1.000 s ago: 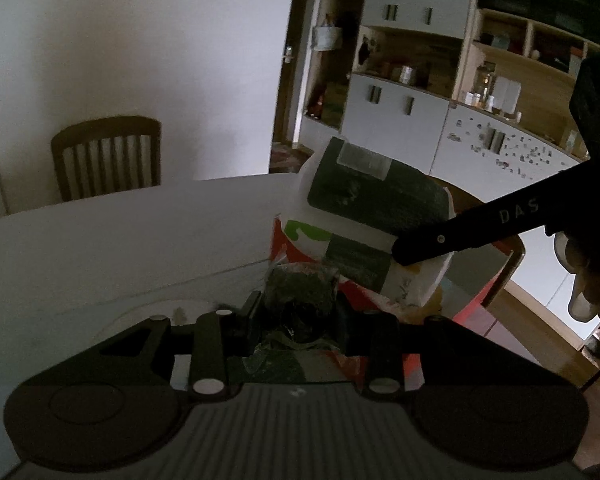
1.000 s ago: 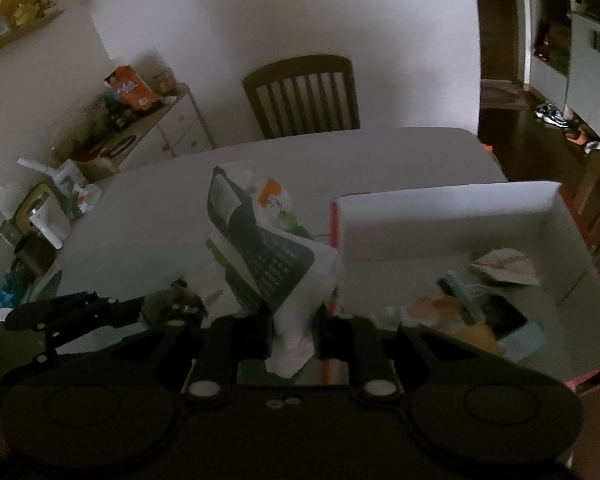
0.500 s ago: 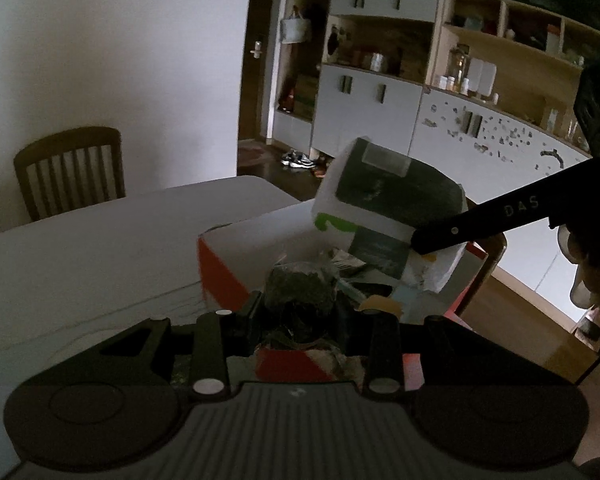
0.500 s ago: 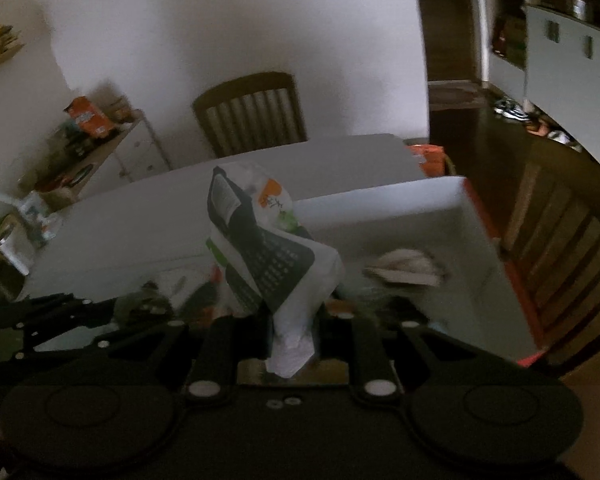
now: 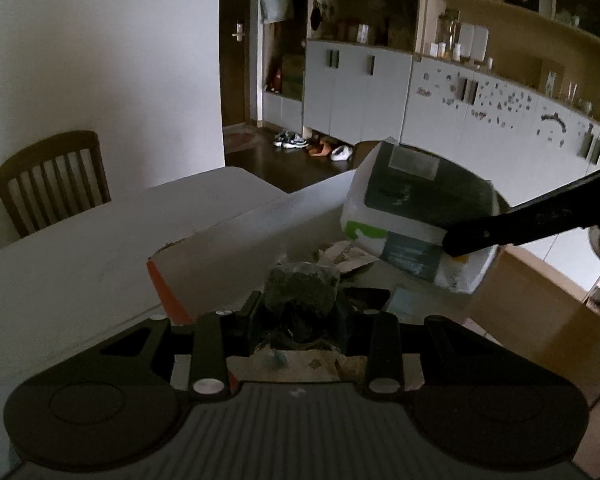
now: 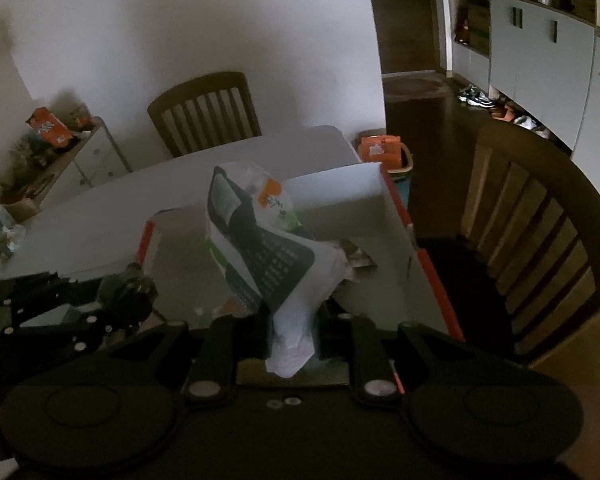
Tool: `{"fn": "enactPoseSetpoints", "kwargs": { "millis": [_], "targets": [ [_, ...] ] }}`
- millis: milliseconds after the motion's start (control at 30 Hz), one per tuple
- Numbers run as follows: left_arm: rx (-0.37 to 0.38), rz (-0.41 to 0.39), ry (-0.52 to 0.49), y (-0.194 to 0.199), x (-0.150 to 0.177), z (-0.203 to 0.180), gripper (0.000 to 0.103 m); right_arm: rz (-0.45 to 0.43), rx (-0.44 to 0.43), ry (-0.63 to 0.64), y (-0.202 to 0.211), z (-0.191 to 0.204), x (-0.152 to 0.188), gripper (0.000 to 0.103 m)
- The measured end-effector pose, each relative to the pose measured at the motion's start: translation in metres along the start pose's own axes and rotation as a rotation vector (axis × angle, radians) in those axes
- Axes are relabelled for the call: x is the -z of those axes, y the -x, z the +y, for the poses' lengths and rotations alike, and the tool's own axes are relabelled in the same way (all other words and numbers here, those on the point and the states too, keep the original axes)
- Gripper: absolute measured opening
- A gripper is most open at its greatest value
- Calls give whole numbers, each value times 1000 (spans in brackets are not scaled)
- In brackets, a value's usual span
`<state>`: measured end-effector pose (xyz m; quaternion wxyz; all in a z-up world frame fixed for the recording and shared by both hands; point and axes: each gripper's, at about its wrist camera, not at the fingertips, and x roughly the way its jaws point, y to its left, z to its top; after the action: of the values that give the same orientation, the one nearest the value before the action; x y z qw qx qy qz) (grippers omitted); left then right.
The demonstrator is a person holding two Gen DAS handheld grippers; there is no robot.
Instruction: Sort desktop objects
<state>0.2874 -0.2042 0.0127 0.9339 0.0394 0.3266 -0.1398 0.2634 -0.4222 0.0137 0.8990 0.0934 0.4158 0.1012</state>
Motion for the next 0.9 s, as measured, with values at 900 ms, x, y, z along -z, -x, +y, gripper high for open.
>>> {"fn": "enactPoseSetpoints", "kwargs": {
  "millis": [900],
  "targets": [
    [-91,236,-76,-102,-15,5,35,67,26,26,-44,-18,4,18]
  ]
}}
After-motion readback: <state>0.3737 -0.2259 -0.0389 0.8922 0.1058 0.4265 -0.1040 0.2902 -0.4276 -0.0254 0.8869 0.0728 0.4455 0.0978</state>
